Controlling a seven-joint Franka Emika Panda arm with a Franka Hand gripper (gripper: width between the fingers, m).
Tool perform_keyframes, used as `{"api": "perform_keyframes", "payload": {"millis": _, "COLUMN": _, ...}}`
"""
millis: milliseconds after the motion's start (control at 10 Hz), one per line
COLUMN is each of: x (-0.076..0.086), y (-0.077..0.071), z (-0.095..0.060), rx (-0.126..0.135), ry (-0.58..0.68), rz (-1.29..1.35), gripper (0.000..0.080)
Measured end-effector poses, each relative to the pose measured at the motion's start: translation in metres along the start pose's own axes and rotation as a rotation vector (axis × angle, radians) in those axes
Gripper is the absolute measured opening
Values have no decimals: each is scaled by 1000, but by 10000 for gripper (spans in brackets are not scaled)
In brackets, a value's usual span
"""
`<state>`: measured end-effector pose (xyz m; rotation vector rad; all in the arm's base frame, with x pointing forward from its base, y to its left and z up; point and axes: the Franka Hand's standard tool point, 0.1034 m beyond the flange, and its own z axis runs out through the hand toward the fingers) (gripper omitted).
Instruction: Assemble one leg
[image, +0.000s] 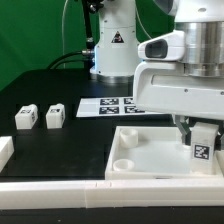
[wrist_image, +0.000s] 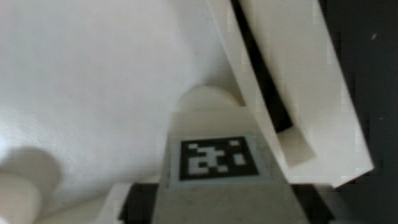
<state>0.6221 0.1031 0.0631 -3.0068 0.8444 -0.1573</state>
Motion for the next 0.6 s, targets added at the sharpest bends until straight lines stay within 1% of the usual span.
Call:
{"api": "perform_keyframes", "payload": {"millis": 300, "x": 1, "y": 1, "z": 1, "rx": -3, "ry": 2, "rz": -13, "gripper": 304}}
{"api": "perform_keyframes", "payload": {"millis": 400, "x": 1, "y": 1, "z": 1, "rx": -3, "ry": 2, "rz": -13, "gripper": 510}}
{"api": "perform_keyframes", "payload": {"millis": 500, "x": 1, "y": 1, "z": 1, "rx": -3, "ry": 2, "rz": -13, "gripper": 510}}
{"api": "perform_keyframes", "payload": {"millis": 600, "x": 1, "y": 2, "z": 1, "rx": -3, "ry": 2, "rz": -13, "gripper": 623}}
